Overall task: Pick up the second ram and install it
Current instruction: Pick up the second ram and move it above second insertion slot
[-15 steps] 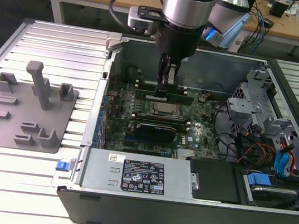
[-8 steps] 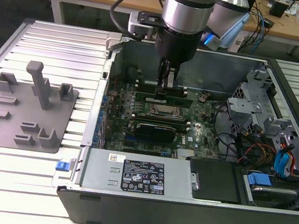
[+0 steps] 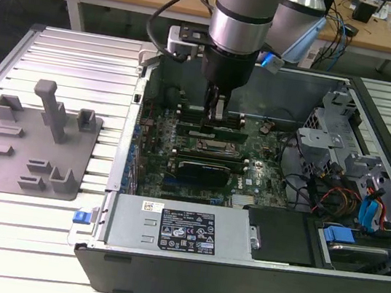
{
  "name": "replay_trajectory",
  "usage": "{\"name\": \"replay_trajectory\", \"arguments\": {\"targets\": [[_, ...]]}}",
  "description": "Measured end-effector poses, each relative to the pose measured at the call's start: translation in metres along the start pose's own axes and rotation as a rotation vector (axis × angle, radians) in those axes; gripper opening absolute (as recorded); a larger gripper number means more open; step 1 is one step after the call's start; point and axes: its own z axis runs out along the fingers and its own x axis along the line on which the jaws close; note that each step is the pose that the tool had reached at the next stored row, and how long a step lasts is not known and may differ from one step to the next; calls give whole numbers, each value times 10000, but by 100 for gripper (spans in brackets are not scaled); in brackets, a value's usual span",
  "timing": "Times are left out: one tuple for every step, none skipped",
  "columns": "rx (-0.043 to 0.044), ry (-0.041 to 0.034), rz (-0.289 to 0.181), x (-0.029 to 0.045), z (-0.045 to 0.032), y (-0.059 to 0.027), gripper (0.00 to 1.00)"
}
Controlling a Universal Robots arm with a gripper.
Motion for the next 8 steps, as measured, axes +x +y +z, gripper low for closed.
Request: {"name": "replay_trajectory", "arguments": {"targets": [[0, 0, 0, 0, 25, -1, 9], [0, 0, 0, 0, 41, -2, 9], [0, 0, 0, 0, 58, -2, 9], [0, -1, 2, 0, 77, -3, 9], [0, 0, 4, 0, 87, -3, 9], [-1, 2, 4, 0, 87, -3, 9], [-1, 1, 4, 0, 89, -3, 9], [-1, 0, 4, 0, 91, -3, 9]]}}
